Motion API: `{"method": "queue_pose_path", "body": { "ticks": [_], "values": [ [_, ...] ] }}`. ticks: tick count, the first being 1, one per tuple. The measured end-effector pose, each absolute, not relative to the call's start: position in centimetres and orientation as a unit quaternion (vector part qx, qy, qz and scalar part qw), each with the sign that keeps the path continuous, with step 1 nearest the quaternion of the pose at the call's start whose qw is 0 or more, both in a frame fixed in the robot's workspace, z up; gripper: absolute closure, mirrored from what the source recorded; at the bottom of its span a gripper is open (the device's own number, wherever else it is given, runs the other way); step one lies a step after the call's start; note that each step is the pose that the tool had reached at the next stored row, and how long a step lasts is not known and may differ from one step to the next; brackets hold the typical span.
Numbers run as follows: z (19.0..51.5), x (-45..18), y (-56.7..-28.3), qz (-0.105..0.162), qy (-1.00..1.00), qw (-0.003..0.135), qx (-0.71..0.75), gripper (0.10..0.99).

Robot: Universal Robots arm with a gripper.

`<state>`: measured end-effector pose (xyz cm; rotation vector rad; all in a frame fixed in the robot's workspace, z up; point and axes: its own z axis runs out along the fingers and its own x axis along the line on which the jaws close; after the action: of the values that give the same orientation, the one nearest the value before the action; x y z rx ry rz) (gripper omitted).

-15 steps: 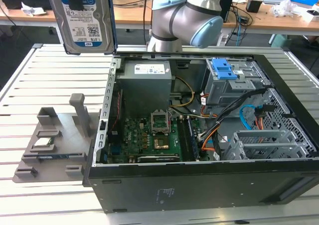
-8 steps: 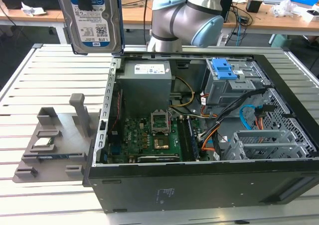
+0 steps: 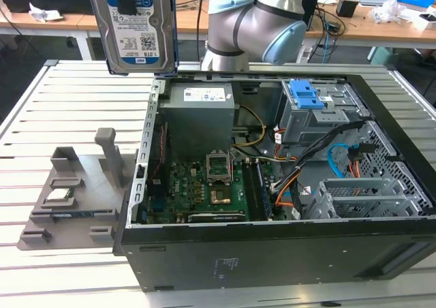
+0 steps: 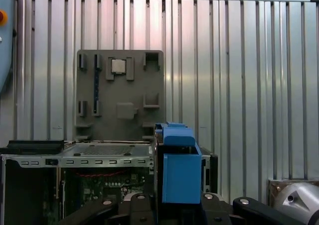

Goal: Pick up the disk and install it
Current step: 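Pick up the disk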

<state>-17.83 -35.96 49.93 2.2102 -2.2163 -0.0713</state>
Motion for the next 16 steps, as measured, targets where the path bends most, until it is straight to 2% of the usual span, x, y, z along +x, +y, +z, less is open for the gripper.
{"method": "queue_pose_path", "body": {
  "ticks": [16],
  "values": [
    [49.9,-14.1,-36.0,-0.023,-0.708,0.005,0.706,0.729]
  ]
}}
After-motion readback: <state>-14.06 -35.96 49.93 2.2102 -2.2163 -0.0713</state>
